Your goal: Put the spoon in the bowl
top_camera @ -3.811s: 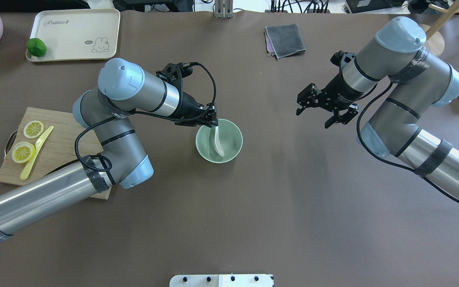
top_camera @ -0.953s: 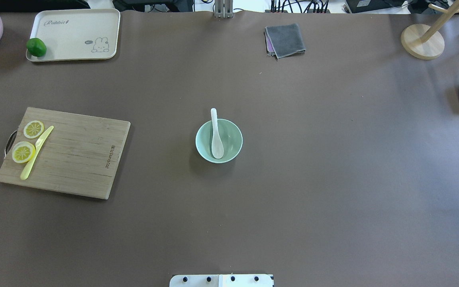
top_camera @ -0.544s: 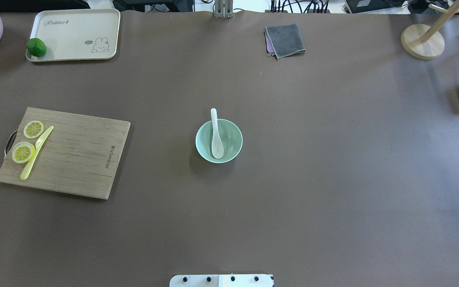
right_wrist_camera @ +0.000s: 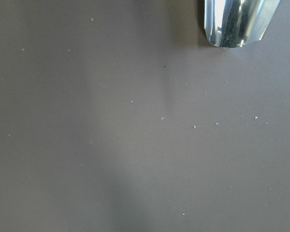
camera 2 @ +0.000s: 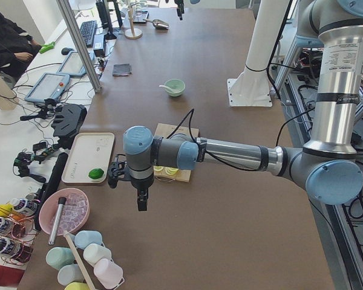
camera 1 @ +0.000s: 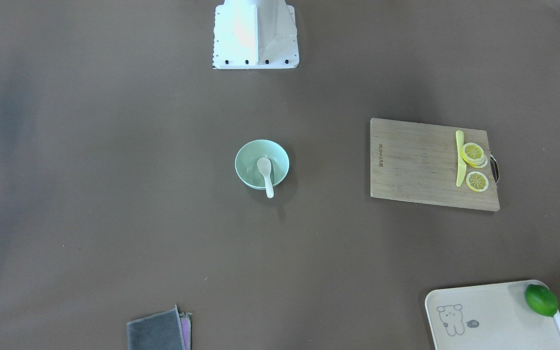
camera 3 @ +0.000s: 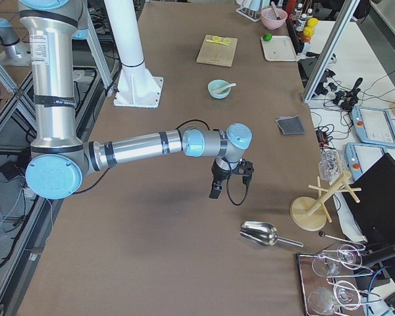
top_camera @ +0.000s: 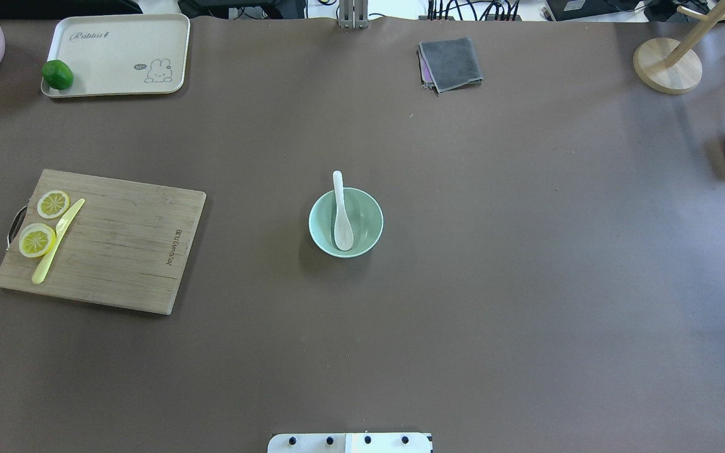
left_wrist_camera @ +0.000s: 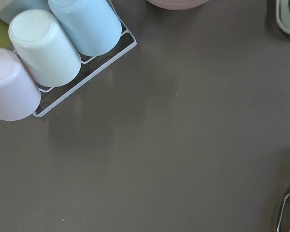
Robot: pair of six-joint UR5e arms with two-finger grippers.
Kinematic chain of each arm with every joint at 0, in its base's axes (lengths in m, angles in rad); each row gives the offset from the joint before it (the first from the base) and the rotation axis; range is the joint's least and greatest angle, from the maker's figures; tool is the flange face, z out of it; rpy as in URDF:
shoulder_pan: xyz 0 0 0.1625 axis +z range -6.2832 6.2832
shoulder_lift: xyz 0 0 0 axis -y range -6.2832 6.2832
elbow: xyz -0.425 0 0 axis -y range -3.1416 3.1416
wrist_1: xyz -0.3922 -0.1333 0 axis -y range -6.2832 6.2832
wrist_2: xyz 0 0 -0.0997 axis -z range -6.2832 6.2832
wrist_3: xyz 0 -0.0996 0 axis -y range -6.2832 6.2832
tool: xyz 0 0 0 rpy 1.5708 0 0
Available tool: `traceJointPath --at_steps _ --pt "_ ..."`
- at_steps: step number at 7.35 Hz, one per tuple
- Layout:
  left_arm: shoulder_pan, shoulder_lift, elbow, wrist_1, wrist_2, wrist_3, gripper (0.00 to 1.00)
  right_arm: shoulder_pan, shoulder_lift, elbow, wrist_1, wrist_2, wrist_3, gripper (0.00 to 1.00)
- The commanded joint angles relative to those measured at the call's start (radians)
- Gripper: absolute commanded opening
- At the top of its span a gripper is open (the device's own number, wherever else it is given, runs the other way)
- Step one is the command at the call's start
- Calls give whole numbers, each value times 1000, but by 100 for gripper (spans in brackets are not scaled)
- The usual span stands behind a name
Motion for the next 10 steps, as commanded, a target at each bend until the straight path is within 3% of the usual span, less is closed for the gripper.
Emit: traceJointPath --at_steps 1,8,10 --pt "2 -31 12 5 -2 -1 98 0 3 -61 6 6 1 100" --pt "0 -32 18 2 6 6 98 31 6 -84 9 1 -11 100" --pt "2 -40 17 -1 8 10 98 35 5 -72 7 9 -110 100"
